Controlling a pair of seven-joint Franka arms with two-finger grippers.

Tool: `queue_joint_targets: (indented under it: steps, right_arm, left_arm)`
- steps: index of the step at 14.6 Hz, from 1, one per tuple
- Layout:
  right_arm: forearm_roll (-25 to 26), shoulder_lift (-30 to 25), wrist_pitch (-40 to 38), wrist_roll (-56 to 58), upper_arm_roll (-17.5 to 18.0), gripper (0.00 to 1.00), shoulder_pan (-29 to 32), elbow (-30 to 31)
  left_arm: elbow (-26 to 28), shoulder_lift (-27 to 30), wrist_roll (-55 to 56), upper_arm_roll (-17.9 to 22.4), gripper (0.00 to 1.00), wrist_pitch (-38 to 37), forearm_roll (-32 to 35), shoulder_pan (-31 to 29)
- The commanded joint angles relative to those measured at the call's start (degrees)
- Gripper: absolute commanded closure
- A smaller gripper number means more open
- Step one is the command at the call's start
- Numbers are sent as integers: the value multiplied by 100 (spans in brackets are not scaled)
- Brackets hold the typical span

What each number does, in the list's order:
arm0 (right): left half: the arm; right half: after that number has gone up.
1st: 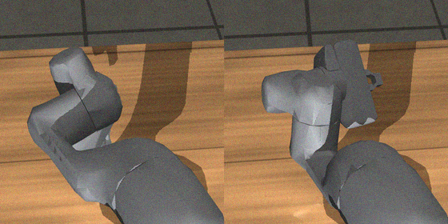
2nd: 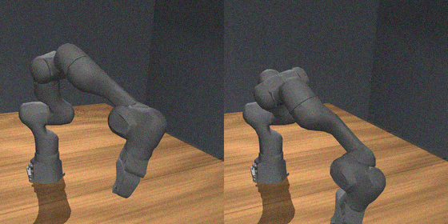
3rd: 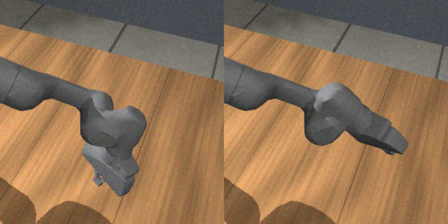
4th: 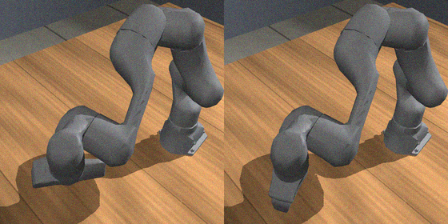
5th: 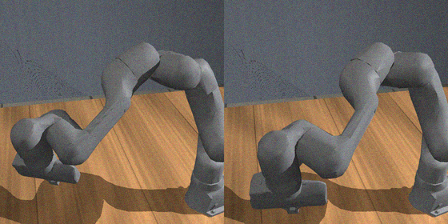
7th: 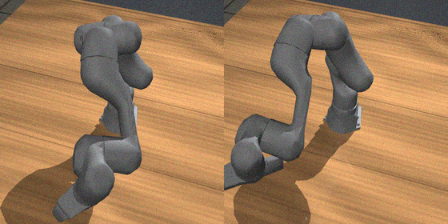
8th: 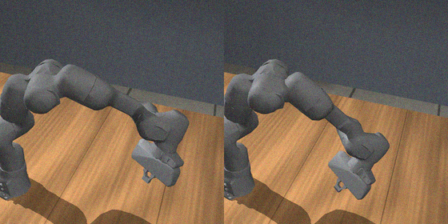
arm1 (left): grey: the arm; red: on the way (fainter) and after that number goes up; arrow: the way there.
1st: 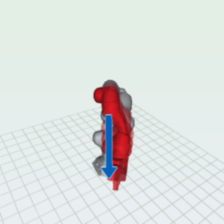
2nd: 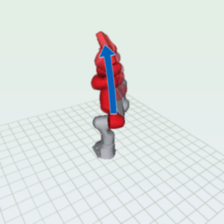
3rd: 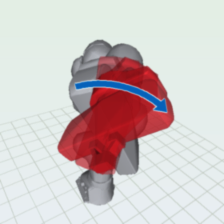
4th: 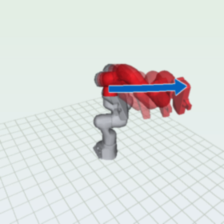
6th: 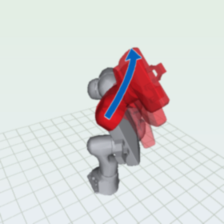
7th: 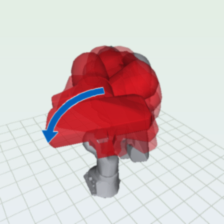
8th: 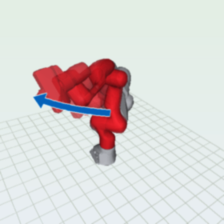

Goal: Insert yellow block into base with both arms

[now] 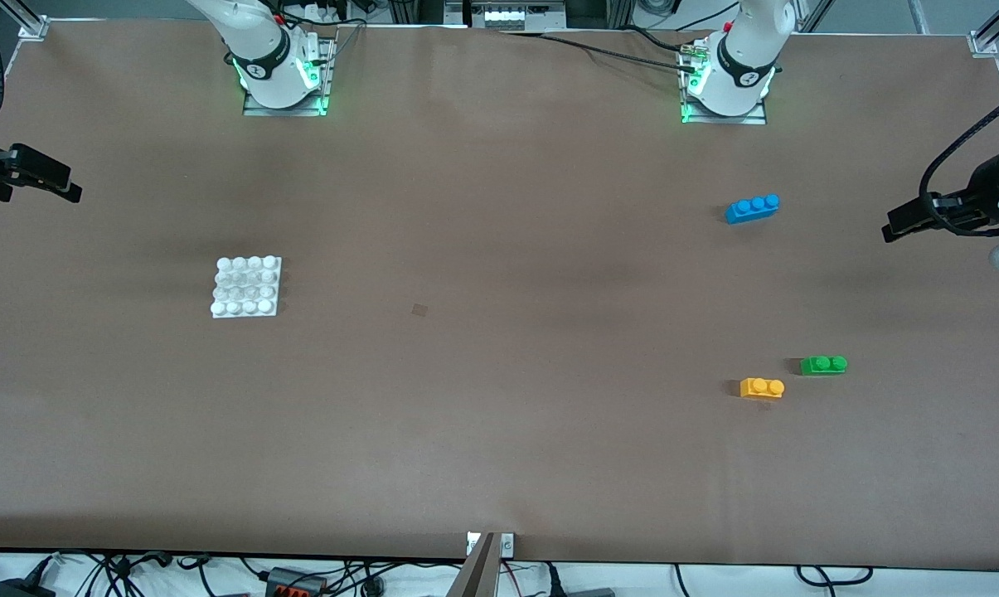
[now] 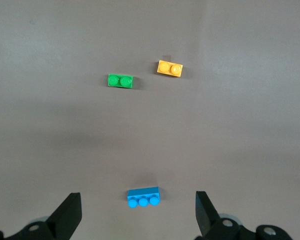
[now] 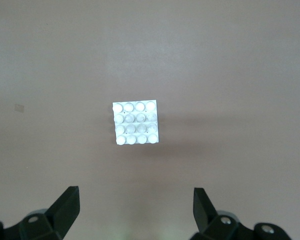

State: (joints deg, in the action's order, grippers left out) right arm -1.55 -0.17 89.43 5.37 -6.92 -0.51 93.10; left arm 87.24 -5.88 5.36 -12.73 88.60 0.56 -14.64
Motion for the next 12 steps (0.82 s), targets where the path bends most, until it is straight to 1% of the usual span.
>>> queue_joint_targets:
  steps: [1,12]
  right_arm:
    - [50,26,-119,34,-64,0,-81,-116]
    - [41,34,-146,25,-38,0,-116,-116]
  left_arm:
    - [-76,-1,-44,-19,0,-97,49,5]
    - [-76,-9,-53,-10,0,-97,49,5]
